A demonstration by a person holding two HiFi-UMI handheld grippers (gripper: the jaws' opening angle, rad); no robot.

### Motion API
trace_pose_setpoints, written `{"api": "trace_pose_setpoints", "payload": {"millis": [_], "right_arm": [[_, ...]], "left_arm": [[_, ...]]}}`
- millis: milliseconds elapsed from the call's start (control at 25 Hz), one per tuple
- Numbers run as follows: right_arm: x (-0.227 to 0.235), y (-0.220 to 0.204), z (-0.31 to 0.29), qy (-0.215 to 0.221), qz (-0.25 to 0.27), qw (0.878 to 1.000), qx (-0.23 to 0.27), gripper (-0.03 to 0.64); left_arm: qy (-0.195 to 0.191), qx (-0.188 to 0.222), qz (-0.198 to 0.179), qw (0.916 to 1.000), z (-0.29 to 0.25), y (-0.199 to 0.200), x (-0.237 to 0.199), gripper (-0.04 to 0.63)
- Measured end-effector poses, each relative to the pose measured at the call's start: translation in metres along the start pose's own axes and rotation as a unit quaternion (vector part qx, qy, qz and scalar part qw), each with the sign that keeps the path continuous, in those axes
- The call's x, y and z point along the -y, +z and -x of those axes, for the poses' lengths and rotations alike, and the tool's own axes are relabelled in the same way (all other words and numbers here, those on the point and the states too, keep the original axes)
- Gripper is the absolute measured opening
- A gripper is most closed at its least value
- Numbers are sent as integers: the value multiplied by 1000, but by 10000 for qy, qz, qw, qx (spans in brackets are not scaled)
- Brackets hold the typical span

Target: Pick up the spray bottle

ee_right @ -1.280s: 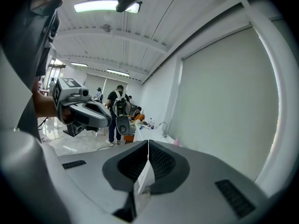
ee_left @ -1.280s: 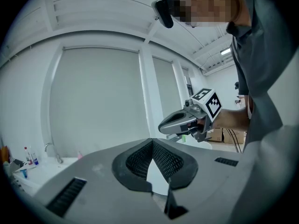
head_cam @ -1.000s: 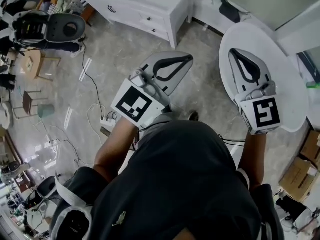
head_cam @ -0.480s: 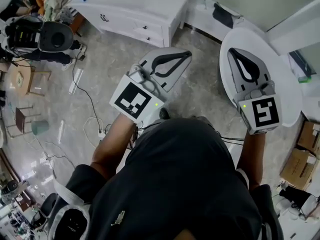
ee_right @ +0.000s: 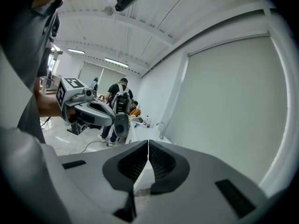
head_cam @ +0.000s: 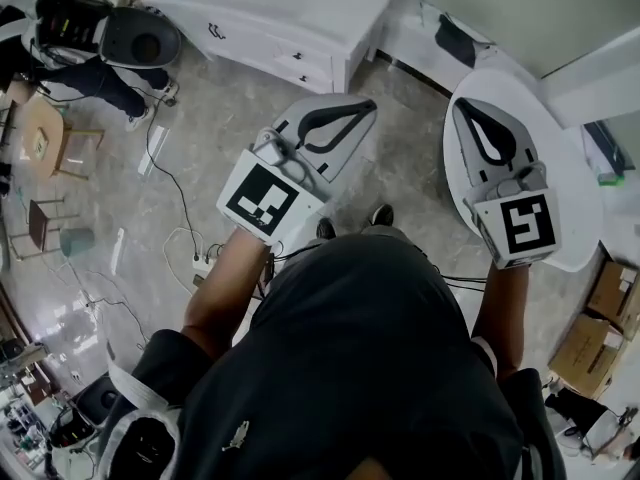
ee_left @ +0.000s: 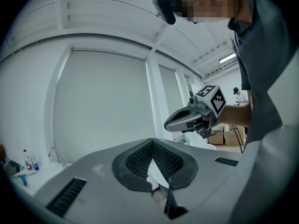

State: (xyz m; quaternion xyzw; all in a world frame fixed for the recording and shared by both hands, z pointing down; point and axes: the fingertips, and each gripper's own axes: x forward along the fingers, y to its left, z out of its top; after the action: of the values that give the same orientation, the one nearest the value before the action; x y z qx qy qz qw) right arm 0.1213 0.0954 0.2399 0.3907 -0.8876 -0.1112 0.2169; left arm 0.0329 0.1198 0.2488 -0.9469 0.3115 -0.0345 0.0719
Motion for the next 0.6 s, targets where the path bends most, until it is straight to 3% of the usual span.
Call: {"api": "trace_pose_setpoints", "payload": {"millis": [120,280,600], "right_arm": [[11,-15,1,145,-77,9999,-10,9],[29,-12,-7,433,-10,9984,350,11],[74,-49,-3,614,-362,9967,381,11]], "left_arm": [[172,-111,-70,9998,-11,0,7,3],[502,-284,-59,9983,-28,1,-2,3],[625,-497,-153,9967,-79,1,16,3]]}}
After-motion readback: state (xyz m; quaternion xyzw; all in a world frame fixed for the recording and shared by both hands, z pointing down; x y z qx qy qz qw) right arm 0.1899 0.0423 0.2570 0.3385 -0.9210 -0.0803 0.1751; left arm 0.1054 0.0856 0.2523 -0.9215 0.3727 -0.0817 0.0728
